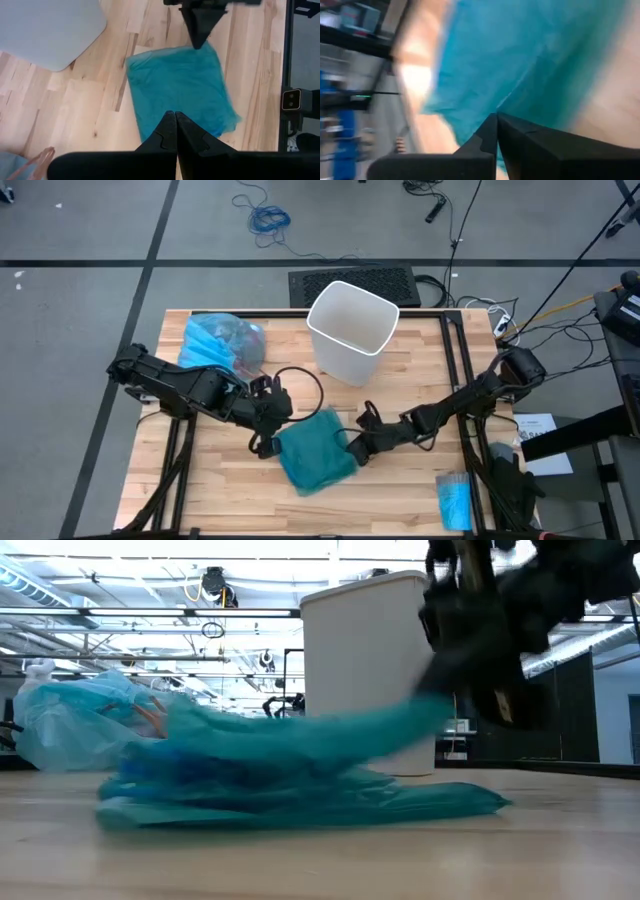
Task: Place trash/remove bag and relplace
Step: Insert the new blue trash bag into the white trash bin
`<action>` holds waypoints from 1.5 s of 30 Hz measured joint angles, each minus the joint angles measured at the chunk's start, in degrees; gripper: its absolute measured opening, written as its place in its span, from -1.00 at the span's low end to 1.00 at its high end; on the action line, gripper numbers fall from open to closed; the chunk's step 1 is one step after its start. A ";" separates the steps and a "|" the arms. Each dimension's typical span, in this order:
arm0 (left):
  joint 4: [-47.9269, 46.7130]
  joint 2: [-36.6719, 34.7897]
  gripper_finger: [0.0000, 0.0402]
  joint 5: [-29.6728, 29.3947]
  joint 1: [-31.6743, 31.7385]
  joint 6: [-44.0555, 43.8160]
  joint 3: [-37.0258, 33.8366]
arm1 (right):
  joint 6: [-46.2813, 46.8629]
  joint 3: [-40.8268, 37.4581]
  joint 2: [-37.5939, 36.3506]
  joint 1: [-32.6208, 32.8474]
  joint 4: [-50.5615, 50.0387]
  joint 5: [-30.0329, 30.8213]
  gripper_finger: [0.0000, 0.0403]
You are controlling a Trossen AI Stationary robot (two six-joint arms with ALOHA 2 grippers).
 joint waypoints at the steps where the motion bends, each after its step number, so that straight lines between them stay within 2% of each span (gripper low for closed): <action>1: 0.00 0.01 -1.00 0.00 0.00 0.01 0.01 | -0.98 0.02 -0.82 0.02 1.96 0.24 -1.00; 4: 0.04 0.01 -1.00 0.00 0.00 0.02 0.01 | -3.69 0.96 -3.38 0.06 5.10 1.19 -1.00; 8: -0.04 0.01 -1.00 0.04 0.00 0.02 0.01 | -9.12 5.78 -6.66 -0.12 2.80 1.80 -1.00; 16: -0.48 -0.29 -1.00 0.33 -0.03 0.37 0.01 | -28.23 22.69 -10.38 -0.33 -0.28 1.49 -1.00; 21: -4.00 -3.82 -1.00 -0.20 -0.19 -0.28 0.01 | -37.18 37.32 -10.82 -0.33 -14.99 1.65 -1.00; 24: -5.52 -6.41 -1.00 -1.66 -0.33 -2.20 0.04 | -38.03 43.81 -10.38 0.16 -26.62 3.22 -1.00; 28: -5.52 -8.47 -1.00 -3.39 -0.92 -3.99 0.08 | -31.32 44.86 -9.99 1.42 -42.87 7.46 -1.00; 31: -5.50 -8.80 -1.00 -5.94 -2.10 -4.55 0.08 | -25.36 44.78 -8.17 1.94 -51.53 7.94 -1.00; 33: -5.45 -8.56 -1.00 -7.34 -2.86 -4.52 0.08 | -24.33 44.03 -6.45 1.87 -50.23 7.95 -1.00; 39: -0.52 -6.16 -1.00 -6.59 -3.25 -2.53 0.08 | -30.32 43.47 -1.59 -1.45 -33.77 4.49 -1.00; 45: 3.69 -4.13 -1.00 -3.83 -3.82 -1.50 0.08 | -31.03 43.44 0.47 -5.01 -36.23 4.64 -1.00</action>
